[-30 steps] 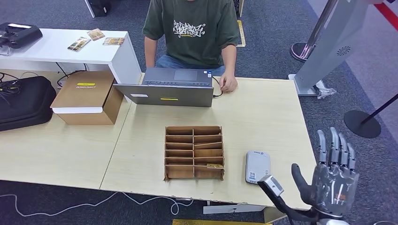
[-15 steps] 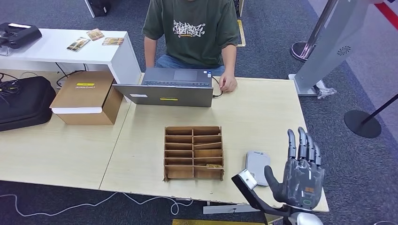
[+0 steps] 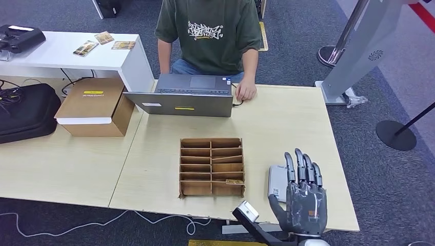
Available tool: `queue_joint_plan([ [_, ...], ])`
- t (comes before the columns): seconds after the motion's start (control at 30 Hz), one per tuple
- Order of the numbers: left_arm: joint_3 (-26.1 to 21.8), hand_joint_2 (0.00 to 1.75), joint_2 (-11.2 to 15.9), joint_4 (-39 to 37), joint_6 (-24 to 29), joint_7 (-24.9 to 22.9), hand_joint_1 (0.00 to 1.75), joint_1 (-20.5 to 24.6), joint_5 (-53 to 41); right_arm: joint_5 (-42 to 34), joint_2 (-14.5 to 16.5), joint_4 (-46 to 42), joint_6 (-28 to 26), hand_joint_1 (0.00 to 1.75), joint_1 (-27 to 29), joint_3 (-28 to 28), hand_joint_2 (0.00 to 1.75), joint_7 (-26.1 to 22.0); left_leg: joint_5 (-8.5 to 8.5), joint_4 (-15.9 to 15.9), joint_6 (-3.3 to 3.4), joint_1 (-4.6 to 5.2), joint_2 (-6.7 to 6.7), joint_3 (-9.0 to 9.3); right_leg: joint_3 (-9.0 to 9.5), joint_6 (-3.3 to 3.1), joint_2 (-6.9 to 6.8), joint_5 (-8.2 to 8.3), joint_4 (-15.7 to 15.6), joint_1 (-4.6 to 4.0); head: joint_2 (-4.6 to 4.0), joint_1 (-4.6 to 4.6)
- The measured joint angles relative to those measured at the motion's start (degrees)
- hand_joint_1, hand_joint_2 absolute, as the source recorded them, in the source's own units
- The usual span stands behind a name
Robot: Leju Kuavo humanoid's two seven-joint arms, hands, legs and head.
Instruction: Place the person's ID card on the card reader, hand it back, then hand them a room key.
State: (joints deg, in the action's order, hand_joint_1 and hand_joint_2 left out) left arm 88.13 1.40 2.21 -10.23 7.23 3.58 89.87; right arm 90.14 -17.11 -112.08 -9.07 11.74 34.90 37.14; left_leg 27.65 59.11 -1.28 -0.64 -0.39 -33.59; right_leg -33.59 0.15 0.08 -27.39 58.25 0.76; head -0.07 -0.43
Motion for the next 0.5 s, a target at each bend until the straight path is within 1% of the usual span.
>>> queue_joint_plan([
  [0.2,0.0,0.00,0.0,0.0,-0.4,0.0,0.00,-0.3,0.1,0.0,2.1,1.0,0.7,0.00,0.4,0.2,1.75,-6.6,0.03,0.0,-0.01,-0.02,0.01,0.01,-0.01,0.00,0.00,-0.01,0.0,0.00,-0.01,0.01],
  [0.37,-0.2,0.00,0.0,-0.2,-0.5,0.0,0.00,-0.4,0.1,0.0,3.6,2.2,0.8,0.00,0.5,-0.5,1.75,-8.9,0.03,0.0,-0.01,-0.01,0.01,0.00,0.00,-0.01,0.00,-0.01,0.0,-0.01,0.00,0.02],
  [0.5,-0.4,0.00,0.0,-0.4,-0.6,0.0,0.00,-0.4,0.1,0.0,4.1,3.1,0.8,0.00,-0.3,-0.9,1.75,-10.3,0.03,0.0,-0.01,0.00,0.01,0.00,0.01,0.00,0.00,-0.01,0.0,0.00,-0.01,0.01],
])
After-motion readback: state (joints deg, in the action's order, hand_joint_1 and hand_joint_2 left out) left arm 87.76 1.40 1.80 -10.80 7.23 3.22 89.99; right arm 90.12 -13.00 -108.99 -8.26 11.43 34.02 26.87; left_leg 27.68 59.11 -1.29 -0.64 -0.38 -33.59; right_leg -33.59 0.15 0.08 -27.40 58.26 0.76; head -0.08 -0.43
